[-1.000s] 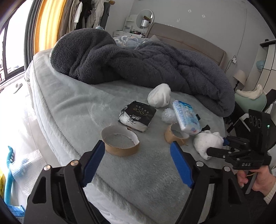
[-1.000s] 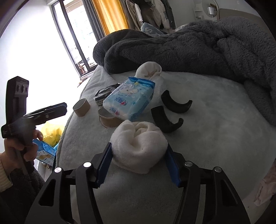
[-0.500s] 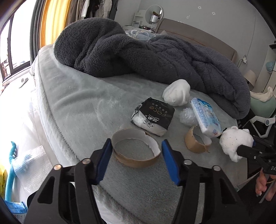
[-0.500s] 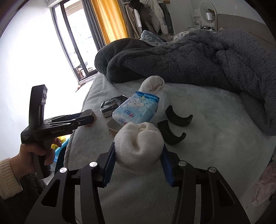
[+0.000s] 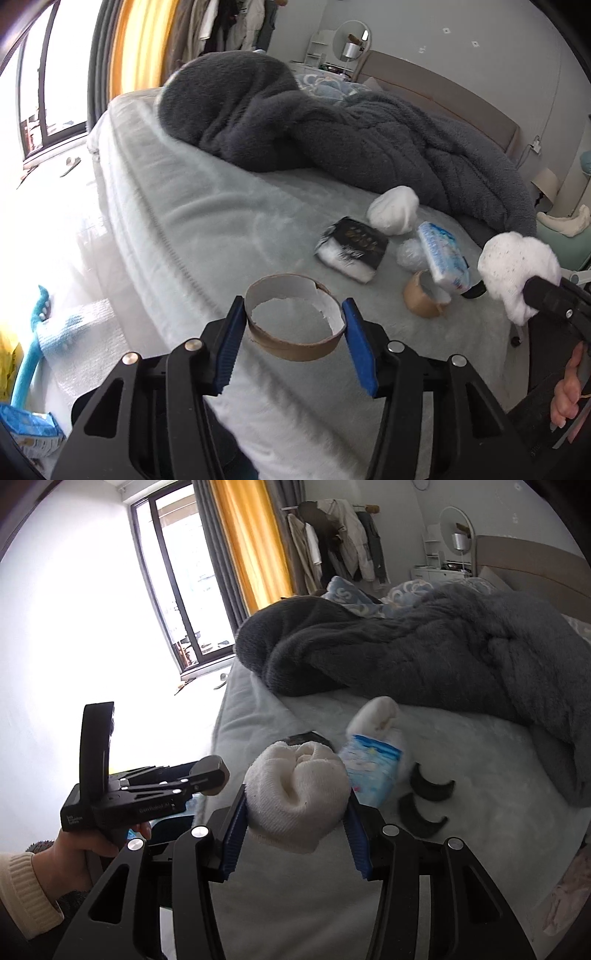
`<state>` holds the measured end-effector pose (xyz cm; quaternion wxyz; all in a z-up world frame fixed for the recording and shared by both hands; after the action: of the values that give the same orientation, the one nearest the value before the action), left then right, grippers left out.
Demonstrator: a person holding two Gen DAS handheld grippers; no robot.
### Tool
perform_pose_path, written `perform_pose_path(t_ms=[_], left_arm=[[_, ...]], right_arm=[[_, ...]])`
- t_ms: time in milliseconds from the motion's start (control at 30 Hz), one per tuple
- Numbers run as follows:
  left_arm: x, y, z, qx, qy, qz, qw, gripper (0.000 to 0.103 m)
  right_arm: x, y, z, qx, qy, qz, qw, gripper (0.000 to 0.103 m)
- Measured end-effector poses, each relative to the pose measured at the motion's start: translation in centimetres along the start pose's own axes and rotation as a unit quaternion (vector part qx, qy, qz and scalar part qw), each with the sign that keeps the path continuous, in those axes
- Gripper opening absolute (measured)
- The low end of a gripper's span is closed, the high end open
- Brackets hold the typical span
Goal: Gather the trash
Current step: 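Carry the core into the bin and open the left gripper while the right carries the sock over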
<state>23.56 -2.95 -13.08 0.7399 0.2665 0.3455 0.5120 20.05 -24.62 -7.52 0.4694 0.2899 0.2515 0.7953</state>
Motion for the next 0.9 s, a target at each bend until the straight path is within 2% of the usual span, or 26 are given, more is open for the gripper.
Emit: perform_pose_path(t_ms=[200, 433, 600, 667, 800, 900], left_arm=[[4.6, 0.5, -2.6, 0.041, 0.030, 0.056, 0.9971, 0.056], [11.2, -0.4, -7.2, 0.122, 0.082, 0.106, 0.9834, 0.056], [14.9, -0.6, -9.7, 0.158, 0.123, 0.112, 0.9732, 0.056], [15.7, -1.0, -10.7, 0.180, 0.137, 0.103, 0.9686, 0.056], [16.9, -2.0, -13.1, 0.235, 0.158, 0.092, 0.9546, 0.057], [17.4, -2.6, -14.8, 0.262, 0.168, 0.087, 0.9464, 0.057]], right_arm=[[5.1, -1.4, 1.1, 0.014, 0.032, 0.017, 0.999, 0.049], [11.0, -3.8, 1.7, 0.037, 0.072, 0.048, 0.996, 0.049], [13.6, -5.5, 1.7, 0.055, 0.070, 0.070, 0.994, 0.049], [14.8, -6.3, 1.6, 0.064, 0.071, 0.075, 0.993, 0.049], [17.0, -7.9, 1.1, 0.084, 0.083, 0.078, 0.990, 0.049], [18.1, -8.9, 0.8, 0.096, 0.085, 0.080, 0.988, 0.049]])
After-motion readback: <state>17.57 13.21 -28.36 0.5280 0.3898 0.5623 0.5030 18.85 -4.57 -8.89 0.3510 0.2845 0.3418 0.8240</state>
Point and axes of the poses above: each gripper's, at about its wrist camera, not at the fingertips, and y roughly against the way its jaws point, x to its left, z to its top, the point moved 5 cm from there along -y, roughly the way its jaws point, and after that the axes turned 6 degrees about x, right-handed, at the moved point
